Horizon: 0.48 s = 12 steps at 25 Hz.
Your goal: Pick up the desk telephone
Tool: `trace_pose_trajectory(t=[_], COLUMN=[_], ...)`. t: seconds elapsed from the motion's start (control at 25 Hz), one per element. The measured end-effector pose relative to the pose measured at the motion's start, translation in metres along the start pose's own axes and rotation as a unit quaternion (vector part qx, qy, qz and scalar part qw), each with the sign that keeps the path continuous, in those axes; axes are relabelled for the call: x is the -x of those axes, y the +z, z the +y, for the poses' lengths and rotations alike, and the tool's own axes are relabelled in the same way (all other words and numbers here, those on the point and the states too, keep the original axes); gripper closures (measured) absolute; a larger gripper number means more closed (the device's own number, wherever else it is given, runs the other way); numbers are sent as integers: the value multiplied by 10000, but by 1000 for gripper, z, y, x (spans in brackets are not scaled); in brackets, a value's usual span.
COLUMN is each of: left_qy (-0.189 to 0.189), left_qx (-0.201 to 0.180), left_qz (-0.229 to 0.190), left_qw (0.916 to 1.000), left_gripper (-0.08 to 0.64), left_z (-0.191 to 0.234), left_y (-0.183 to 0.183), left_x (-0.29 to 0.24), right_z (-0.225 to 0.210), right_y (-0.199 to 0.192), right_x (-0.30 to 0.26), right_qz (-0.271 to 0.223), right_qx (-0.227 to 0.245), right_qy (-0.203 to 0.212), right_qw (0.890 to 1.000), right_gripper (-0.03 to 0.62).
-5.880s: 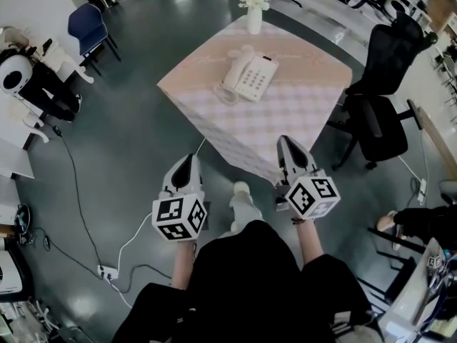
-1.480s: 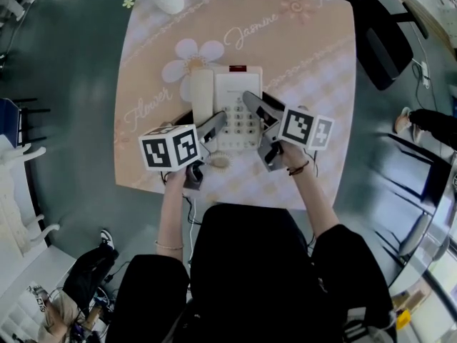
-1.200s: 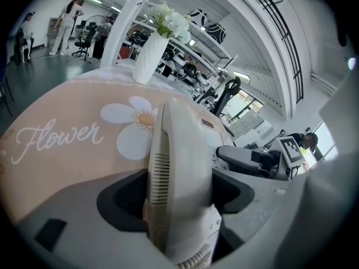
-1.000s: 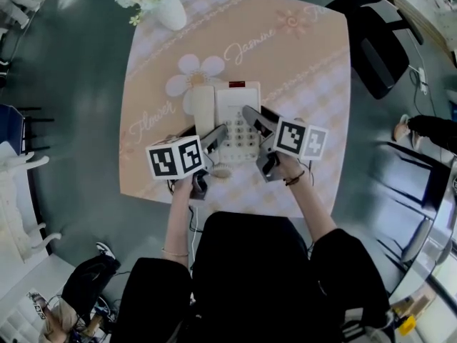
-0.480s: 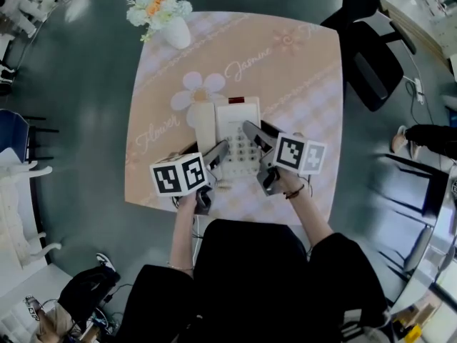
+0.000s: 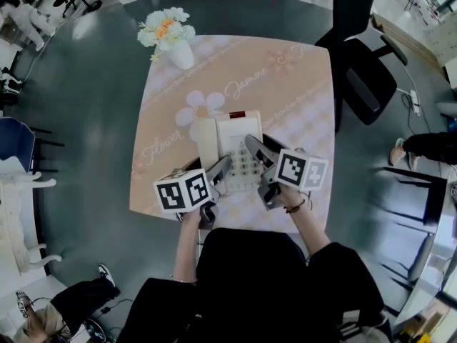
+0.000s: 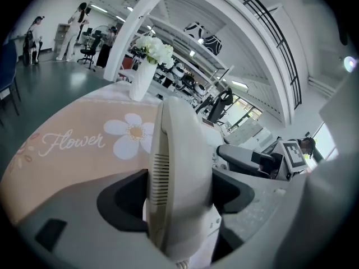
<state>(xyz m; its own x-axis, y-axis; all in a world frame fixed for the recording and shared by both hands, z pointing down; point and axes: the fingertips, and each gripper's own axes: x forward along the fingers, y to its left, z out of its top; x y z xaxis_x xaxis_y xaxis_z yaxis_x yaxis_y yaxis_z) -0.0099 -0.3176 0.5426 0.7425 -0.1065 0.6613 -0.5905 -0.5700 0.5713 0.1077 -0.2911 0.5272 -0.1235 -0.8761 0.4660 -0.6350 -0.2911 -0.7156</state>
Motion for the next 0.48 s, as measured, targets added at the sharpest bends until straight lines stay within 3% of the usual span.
trace_pose_trajectory(t=[0.48], left_qy=[-32], left_qx=[-97], left_qz=[-343], left_qw=[9994], left_gripper=[236], left_z=[-33], left_y=[9], left_x=[34], right_z=[32], right_y=[18], right_x=[36], right_qz=[-343], right_qx=[238], right_qy=[240], right_qw=[9988], right_gripper=[397])
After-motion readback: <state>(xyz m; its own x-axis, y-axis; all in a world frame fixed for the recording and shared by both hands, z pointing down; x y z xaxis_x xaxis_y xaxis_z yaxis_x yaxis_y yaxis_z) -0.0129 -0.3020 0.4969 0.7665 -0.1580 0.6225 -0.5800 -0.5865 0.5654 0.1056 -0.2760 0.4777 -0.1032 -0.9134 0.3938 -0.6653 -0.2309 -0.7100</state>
